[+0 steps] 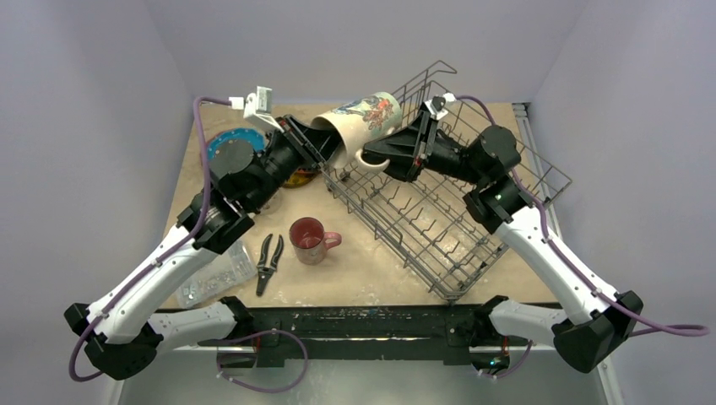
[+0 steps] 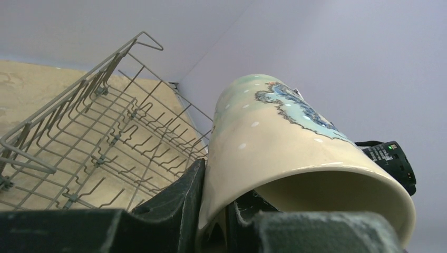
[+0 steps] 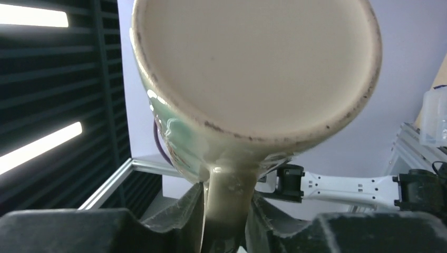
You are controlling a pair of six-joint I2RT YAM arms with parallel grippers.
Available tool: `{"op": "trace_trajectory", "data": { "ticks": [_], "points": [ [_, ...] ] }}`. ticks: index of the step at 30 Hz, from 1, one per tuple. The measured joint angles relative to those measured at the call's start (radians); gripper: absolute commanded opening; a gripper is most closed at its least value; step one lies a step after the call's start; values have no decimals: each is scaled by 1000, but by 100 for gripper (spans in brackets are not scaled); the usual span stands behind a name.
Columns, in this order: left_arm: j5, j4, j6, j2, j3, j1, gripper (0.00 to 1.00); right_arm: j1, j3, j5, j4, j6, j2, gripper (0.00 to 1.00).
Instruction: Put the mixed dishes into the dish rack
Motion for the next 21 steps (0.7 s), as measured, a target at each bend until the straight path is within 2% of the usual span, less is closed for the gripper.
{"op": "trace_trajectory", "data": {
  "ticks": [1, 3, 8, 10, 12, 14, 17, 21],
  "points": [
    [0, -10, 10, 6, 14, 3, 0, 3, -2, 1, -2, 4, -5, 19],
    [5, -32, 34, 24, 49, 5, 0, 7, -3, 2, -4, 18, -10, 0],
    [23, -72, 90, 49, 106, 5, 0, 10, -2, 14, -3, 49, -18, 0],
    [27, -90, 100, 53, 120, 5, 19, 11, -6, 18, 0, 49, -21, 0],
    [27, -114, 103, 58, 136, 5, 48, 14, -19, 37, 9, 49, -31, 0],
    [37, -145, 91, 62, 148, 3, 68, 19, -31, 52, 7, 29, -39, 0],
    [36, -185, 61, 52, 147, -2, 80, 15, -60, 73, -6, 10, -39, 0],
    [13, -255, 24, 2, 116, 18, 85, -32, -87, 100, -55, -37, -38, 0]
  ]
}}
